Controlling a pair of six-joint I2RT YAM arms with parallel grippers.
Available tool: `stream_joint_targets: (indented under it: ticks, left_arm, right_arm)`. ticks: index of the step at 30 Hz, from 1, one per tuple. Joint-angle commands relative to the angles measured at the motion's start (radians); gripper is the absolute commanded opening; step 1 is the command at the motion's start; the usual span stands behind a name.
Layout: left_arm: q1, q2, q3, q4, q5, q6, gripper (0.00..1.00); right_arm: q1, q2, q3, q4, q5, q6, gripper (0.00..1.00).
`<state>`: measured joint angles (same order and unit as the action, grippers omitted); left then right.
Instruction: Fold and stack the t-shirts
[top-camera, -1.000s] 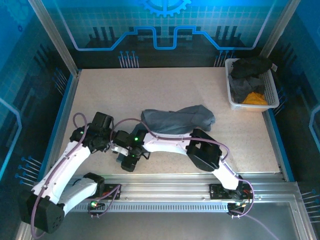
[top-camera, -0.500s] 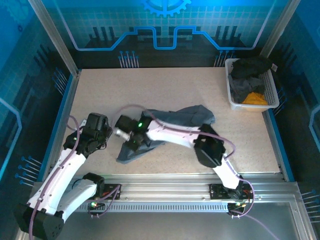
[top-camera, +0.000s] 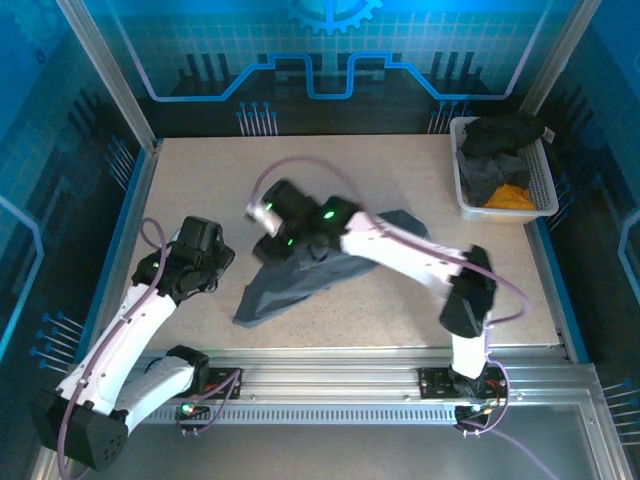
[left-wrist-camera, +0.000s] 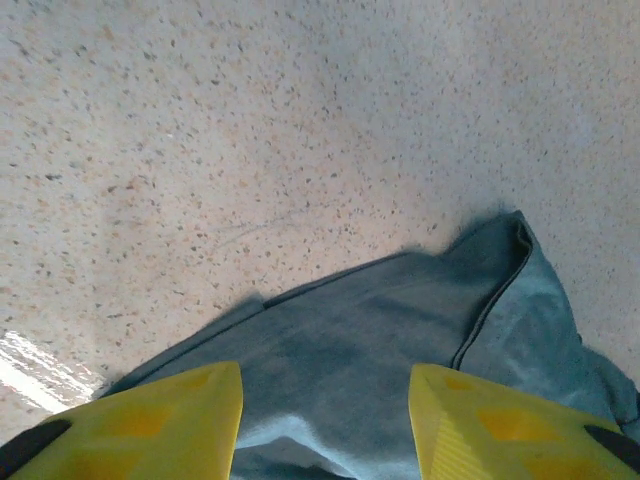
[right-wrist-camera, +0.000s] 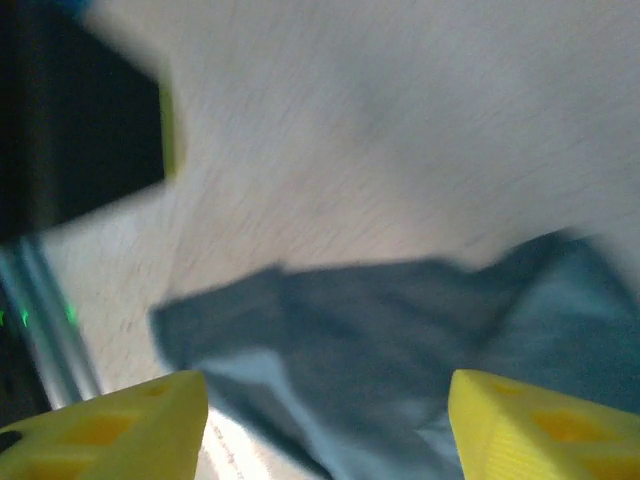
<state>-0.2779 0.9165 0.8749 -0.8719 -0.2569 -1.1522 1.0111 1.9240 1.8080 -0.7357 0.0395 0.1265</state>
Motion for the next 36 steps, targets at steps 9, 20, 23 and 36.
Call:
stream_joint_targets:
  ticks: [9, 20, 23, 36]
  left_arm:
    - [-0.004, -0.136, 0.076, -0.26, -0.11, -0.014, 0.51]
    - [-0.004, -0.153, 0.073, -0.26, -0.096, -0.004, 0.44]
    - [-0.004, -0.154, 0.059, -0.239, -0.088, 0.0, 0.41]
    - [-0.004, -0.112, -0.005, -0.029, 0.016, 0.033, 0.36]
  right_arm:
    - [0.107, 0.426, 0.238, -0.141, -0.059, -0.066, 0.87]
    - [0.111, 0.533, 0.278, -0.178, -0.023, -0.01, 0.28]
    - [0.105, 0.451, 0.256, -0.134, 0.002, -0.013, 0.06]
    - [-0.149, -0.039, 0.253, -0.13, 0.061, 0.159, 0.0]
